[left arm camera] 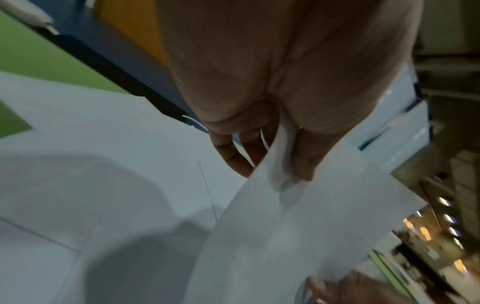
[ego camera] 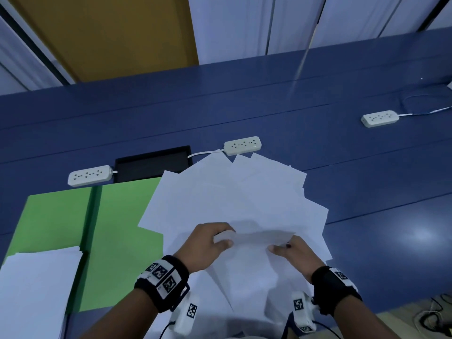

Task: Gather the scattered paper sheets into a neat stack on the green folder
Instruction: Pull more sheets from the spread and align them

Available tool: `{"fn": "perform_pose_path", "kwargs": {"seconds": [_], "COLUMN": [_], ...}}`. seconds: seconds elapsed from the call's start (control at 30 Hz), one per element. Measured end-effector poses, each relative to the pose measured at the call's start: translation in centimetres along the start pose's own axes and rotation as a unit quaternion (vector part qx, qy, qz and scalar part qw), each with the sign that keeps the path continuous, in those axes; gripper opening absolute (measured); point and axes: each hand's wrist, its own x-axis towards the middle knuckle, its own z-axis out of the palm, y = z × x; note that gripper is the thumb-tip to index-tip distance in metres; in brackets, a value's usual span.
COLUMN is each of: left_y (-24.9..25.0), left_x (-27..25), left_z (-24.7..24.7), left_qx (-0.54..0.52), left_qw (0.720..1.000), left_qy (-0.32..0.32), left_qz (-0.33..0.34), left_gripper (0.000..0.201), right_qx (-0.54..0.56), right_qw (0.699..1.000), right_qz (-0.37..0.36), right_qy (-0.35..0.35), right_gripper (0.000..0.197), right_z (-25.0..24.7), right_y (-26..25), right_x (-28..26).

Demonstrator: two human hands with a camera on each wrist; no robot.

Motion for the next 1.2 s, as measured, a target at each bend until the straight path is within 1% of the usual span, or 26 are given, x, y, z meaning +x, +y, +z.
{"fn": "perform_pose_path", "kwargs": {"seconds": [0.03,0.07,0.1,0.17,0.2,0.23,0.27,0.3,0.33,0.4,0.43,0.47,0.53,0.57,0.63,0.73,0.87,0.93,1.07,1.2], "left_y": [0.3,0.4,0.3,0.3,-0.1,-0.6,-1.5,-2.4,-3.2,-4.2,-4.3,-4.2,-4.1,-4.0,-3.8,-3.5,-3.7,-4.0,-4.2,-4.1], "left_x": [0.2,0.4,0.8,1.9,2.6,3.3,4.0,4.7,5.1,5.6,5.8,5.8,5.9,5.9,6.0,6.0,6.0,6.1,6.1,6.1], "left_z": [-0.3,-0.5,-0.7,-1.0,-0.9,-1.0,-0.9,-0.8,-0.6,0.2,0.7,1.2,2.1,2.4,2.9,3.3,3.2,3.2,3.1,2.7], "left_qx": [-0.041,-0.085,-0.136,-0.229,-0.258,-0.261,-0.226,-0.168,-0.105,-0.003,0.025,0.038,0.025,-0.001,-0.063,-0.112,-0.137,-0.142,-0.149,-0.212], "left_qw": [0.999,0.996,0.988,0.964,0.950,0.942,0.944,0.951,0.957,0.961,0.961,0.962,0.965,0.965,0.961,0.957,0.956,0.955,0.955,0.942], "left_qy": [0.014,0.035,0.062,0.120,0.144,0.162,0.173,0.168,0.145,0.082,0.062,0.057,0.072,0.082,0.093,0.088,0.083,0.083,0.074,0.092], "left_qz": [-0.004,-0.009,-0.022,-0.068,-0.100,-0.134,-0.167,-0.198,-0.229,-0.263,-0.269,-0.265,-0.253,-0.250,-0.253,-0.252,-0.244,-0.246,-0.244,-0.241], "left_gripper": [0.007,0.019,0.032,0.052,0.055,0.054,0.050,0.048,0.048,0.060,0.068,0.072,0.076,0.076,0.078,0.080,0.078,0.077,0.077,0.077], "right_qx": [0.004,0.007,0.009,0.025,0.033,0.038,0.046,0.035,0.017,-0.050,-0.083,-0.122,-0.222,-0.253,-0.275,-0.307,-0.304,-0.284,-0.192,-0.104], "right_qw": [1.000,1.000,1.000,0.998,0.996,0.993,0.990,0.988,0.986,0.983,0.981,0.978,0.963,0.954,0.947,0.936,0.936,0.942,0.963,0.970], "right_qz": [0.008,0.010,0.011,0.011,0.014,0.017,0.020,0.024,0.023,0.023,0.021,0.023,0.038,0.044,0.041,0.045,0.047,0.035,-0.024,-0.087], "right_qy": [-0.009,-0.006,0.008,0.056,0.084,0.109,0.132,0.149,0.162,0.173,0.172,0.167,0.152,0.152,0.161,0.166,0.170,0.174,0.187,0.200], "right_gripper": [0.015,0.016,0.020,0.020,0.019,0.018,0.017,0.016,0.014,0.009,0.008,0.011,0.032,0.035,0.024,0.021,0.019,0.017,0.012,0.019], "right_z": [-0.3,-0.6,-1.0,-2.3,-3.0,-3.8,-4.5,-5.2,-5.7,-6.3,-6.4,-6.3,-6.0,-5.9,-5.6,-5.4,-5.4,-5.1,-4.3,-3.7], "right_y": [-0.1,-0.4,-0.6,-0.7,-1.1,-1.3,-1.6,-2.1,-2.4,-3.3,-3.8,-4.1,-4.7,-4.7,-4.4,-3.7,-3.2,-3.2,-4.0,-5.2], "right_x": [-0.2,-0.4,-0.4,0.2,0.6,1.2,2.0,2.6,3.4,5.1,5.8,6.6,7.9,8.4,9.2,9.9,10.1,9.7,7.9,5.4]}}
